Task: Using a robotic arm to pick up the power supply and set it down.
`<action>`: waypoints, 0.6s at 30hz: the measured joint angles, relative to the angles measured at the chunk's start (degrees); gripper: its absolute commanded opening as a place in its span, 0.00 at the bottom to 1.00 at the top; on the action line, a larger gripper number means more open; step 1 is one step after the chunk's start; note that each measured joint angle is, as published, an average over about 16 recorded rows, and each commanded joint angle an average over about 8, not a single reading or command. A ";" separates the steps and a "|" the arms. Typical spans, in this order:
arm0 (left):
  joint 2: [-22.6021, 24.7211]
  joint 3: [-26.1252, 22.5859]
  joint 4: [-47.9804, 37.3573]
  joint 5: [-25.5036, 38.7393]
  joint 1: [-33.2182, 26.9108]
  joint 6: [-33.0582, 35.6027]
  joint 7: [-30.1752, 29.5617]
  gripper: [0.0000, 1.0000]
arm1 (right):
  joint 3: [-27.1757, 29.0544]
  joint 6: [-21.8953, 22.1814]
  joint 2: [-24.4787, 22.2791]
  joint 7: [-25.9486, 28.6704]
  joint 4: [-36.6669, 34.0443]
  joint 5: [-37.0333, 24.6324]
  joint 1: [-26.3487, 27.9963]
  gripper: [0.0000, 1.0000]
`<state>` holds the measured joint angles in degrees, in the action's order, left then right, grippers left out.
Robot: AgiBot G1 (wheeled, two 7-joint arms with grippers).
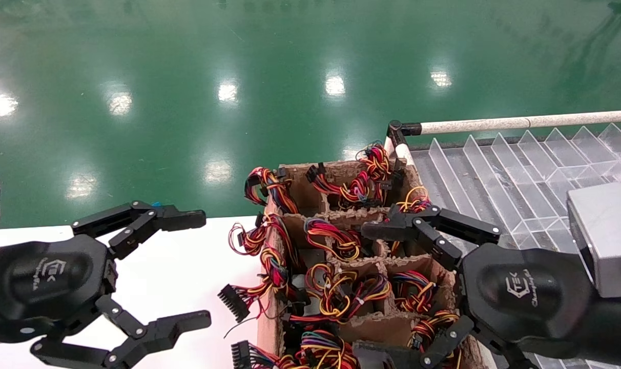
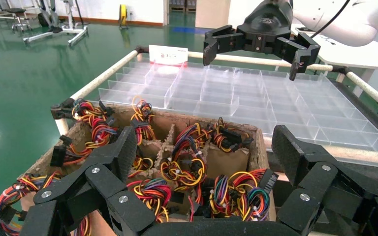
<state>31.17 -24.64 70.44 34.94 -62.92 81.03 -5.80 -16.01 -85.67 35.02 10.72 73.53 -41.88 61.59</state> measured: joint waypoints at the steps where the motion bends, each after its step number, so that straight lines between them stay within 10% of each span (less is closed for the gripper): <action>1: 0.00 0.00 0.00 0.00 0.00 0.00 0.00 0.50 | 0.00 0.00 0.00 0.00 0.00 0.00 0.00 1.00; 5: 0.00 0.00 0.00 0.00 0.00 0.00 0.00 0.00 | 0.00 0.00 0.00 0.00 0.00 0.00 0.00 1.00; 18: 0.00 0.00 0.00 0.00 0.00 0.00 0.00 0.00 | 0.00 0.00 0.00 0.00 0.00 0.00 0.00 1.00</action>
<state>31.17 -24.64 70.44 34.94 -62.92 81.03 -5.80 -16.01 -85.67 35.02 10.72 73.53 -41.88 61.59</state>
